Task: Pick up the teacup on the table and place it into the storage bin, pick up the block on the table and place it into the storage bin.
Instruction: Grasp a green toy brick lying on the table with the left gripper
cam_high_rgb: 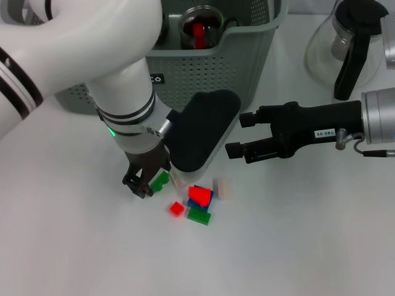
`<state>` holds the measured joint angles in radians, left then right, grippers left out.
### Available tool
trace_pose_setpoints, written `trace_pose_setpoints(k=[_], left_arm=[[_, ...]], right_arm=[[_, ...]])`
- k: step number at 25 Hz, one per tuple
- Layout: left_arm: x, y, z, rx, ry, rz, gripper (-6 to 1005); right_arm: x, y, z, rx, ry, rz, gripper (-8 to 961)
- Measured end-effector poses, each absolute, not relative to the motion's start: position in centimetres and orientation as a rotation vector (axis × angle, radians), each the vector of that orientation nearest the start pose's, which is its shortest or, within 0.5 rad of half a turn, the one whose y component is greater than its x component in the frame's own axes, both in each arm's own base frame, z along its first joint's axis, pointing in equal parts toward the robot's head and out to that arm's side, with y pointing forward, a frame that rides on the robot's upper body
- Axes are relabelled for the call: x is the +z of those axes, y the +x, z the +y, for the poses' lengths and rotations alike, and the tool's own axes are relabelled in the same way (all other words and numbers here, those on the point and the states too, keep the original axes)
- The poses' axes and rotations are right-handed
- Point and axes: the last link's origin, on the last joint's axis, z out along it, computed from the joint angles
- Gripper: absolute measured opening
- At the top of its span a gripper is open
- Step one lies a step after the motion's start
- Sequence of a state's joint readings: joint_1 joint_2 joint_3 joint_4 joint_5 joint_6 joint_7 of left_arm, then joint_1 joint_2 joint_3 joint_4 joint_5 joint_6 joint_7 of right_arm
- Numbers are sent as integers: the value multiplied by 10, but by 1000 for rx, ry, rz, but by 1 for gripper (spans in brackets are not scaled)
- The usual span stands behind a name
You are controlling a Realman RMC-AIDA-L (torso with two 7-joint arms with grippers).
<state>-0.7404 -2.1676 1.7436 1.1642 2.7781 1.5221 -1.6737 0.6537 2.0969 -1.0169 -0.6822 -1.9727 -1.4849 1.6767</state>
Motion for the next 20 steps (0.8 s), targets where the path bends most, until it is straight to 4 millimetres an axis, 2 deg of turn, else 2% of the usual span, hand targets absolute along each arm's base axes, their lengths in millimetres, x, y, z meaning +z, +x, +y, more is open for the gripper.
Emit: trace_pose_setpoints(k=[20], left_arm=[[-89,-158,327,1197,-2914,829,541]], right_arm=[[-46,202,346,519,-2984,739,941]])
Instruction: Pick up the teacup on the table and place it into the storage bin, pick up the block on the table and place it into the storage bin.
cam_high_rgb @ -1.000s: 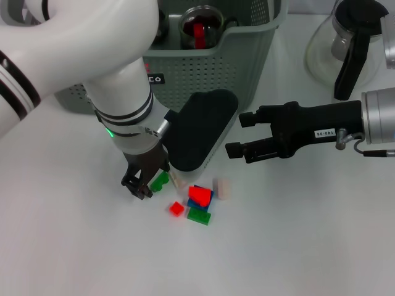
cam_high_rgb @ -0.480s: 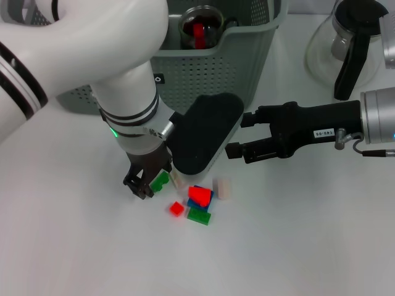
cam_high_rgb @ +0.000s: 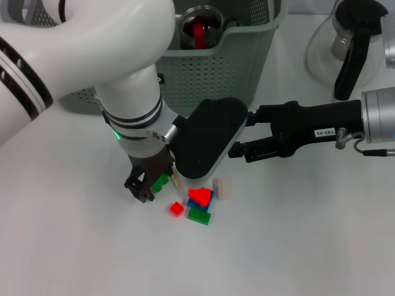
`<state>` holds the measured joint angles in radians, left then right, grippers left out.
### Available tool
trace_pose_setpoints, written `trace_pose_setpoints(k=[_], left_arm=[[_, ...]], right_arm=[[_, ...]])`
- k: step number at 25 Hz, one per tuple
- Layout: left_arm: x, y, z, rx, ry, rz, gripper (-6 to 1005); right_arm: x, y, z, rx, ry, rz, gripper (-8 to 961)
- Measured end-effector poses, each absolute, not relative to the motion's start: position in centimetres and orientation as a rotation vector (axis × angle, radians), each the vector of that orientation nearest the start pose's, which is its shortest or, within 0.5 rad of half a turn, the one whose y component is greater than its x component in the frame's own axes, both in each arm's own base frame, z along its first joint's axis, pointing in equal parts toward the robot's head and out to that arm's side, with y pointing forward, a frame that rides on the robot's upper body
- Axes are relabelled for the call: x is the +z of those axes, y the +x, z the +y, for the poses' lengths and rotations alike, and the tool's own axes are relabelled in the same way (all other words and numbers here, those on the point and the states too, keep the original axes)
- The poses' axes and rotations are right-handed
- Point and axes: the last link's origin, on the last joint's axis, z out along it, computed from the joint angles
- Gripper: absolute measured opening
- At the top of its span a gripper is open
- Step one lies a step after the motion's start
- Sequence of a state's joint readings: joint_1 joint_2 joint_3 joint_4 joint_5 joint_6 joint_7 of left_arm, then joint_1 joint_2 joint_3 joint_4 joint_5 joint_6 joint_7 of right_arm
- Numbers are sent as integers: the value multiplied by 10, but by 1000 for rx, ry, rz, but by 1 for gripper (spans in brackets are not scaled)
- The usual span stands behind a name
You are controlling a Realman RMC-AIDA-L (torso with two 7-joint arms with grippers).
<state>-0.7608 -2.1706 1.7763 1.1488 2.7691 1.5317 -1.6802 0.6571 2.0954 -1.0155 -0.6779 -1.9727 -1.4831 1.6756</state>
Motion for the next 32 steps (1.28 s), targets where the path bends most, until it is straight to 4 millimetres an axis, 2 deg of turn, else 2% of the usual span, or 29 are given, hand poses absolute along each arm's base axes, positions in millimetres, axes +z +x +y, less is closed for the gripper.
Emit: trace_pose_setpoints(k=[17,19,20,24,27,28,29,32], left_arm=[[-89,-155,329,1203,-2912,812,525],[-84,-151,330,1170,-2921,771,410],[-79,-148,332,1135,-2927,739,414],[-47,-132,332,879,-3013,529,432],[-10,-122,333,542,-3070,302,445],[-10,-122,333,542,-3070,302,449],[24,-119,332,212,-3093,150,454],[60,-122,336,-115,-3025,50,467]], right_arm=[[-46,203,347,521,-2972,734,940],[-46,203,347,520,-2972,733,940],[-46,204,347,519,-2971,733,940],[-45,206,347,511,-2970,720,941],[-44,208,346,498,-2978,705,941],[-43,209,345,493,-2983,703,941],[-42,211,344,486,-2994,701,941],[-40,212,342,476,-3008,699,941]])
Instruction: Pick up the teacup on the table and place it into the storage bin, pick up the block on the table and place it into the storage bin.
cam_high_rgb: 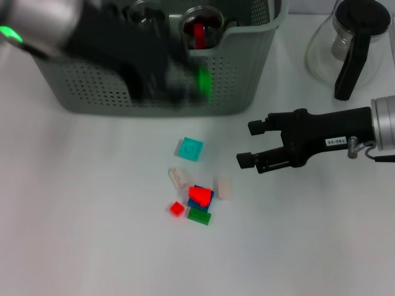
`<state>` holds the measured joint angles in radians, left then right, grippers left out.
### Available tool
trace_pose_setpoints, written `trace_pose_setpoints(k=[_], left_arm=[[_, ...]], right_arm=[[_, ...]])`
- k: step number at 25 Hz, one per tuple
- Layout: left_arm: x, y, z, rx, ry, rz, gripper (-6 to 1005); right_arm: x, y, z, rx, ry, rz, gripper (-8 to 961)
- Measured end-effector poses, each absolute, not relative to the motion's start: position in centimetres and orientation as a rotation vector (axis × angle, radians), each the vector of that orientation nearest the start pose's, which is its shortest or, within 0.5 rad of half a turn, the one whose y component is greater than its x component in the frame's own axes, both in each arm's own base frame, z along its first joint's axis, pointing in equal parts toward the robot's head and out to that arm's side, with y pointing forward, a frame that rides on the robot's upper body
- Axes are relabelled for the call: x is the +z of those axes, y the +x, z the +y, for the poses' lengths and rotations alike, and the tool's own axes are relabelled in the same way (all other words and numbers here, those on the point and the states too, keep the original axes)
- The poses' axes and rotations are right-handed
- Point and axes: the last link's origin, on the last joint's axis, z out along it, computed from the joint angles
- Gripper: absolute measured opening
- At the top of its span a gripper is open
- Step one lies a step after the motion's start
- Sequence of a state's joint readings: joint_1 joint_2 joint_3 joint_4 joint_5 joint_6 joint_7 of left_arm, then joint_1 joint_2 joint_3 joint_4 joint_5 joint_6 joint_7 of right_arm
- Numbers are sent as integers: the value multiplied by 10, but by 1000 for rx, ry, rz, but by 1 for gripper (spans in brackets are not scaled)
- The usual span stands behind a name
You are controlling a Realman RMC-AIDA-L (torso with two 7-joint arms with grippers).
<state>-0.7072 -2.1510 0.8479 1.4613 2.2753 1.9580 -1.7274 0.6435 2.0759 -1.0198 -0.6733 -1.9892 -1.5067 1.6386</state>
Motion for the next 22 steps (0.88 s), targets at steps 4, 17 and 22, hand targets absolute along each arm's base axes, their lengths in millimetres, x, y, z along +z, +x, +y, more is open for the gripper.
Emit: trace_pose_setpoints(k=[4,17,22], left_arm=[[107,-130,366,-355,-2781,-193,484],[109,-161,468,-251,-2331,-826,541],[108,-160,471,-239,-2305,-814,563]], right_arm=[[-39,216,340,446,-3024,698,941],[-33,219,343,412,-3014,687,940],[-33,218,344,411,-3016,695,940]])
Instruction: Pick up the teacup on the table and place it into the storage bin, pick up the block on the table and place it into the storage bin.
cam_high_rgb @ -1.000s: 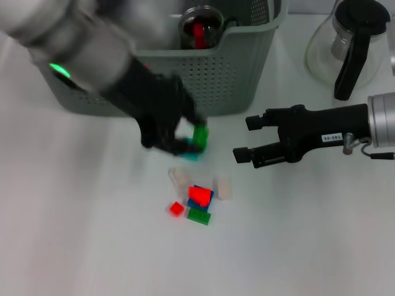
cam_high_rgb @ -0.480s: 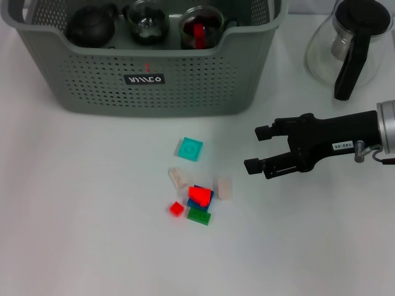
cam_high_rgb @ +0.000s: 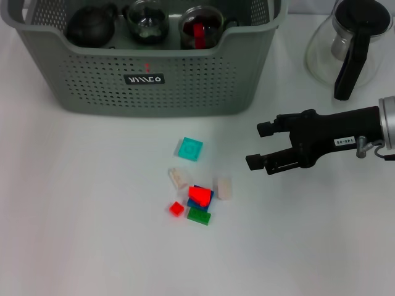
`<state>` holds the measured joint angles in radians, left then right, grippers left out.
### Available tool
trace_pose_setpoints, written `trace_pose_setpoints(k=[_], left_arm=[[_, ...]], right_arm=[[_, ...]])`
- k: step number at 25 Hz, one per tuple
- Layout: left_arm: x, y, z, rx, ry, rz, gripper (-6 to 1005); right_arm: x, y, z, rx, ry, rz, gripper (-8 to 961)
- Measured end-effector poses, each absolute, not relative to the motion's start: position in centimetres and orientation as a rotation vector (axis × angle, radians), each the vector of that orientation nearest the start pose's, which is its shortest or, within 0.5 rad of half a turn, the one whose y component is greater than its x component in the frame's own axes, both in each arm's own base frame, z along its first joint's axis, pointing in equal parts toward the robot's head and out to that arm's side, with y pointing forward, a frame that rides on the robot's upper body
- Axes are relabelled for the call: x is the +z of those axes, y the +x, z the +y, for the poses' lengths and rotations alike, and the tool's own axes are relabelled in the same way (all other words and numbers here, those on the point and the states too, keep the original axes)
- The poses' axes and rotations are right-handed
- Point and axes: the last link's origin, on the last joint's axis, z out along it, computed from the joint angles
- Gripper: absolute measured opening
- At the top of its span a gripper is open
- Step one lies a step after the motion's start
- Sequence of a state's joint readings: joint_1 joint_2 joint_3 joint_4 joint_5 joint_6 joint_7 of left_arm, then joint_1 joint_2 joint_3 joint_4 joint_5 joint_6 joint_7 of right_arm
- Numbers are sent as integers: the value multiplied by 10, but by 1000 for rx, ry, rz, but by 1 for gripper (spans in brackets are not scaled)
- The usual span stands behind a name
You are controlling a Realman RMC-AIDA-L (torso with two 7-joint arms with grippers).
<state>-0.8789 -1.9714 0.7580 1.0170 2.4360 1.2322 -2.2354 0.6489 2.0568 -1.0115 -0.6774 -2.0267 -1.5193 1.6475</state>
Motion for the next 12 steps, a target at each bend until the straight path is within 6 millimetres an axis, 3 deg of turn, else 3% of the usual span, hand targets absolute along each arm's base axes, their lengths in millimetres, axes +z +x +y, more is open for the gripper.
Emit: trace_pose_setpoints(k=[3,5,9,12], left_arm=[[116,-152,467,-260,-2315,-793,659],[121,-137,453,-294,-2401,-740,752],[104,-105,397,-307,-2755,-491,871],[86,-102,367,-226,-2892,-288,919]], right_arm=[[-32,219,344,411,-3012,700,940],[-32,220,344,417,-3006,704,940],[-30,220,346,430,-2991,712,940],[-28,222,347,446,-2971,724,941]])
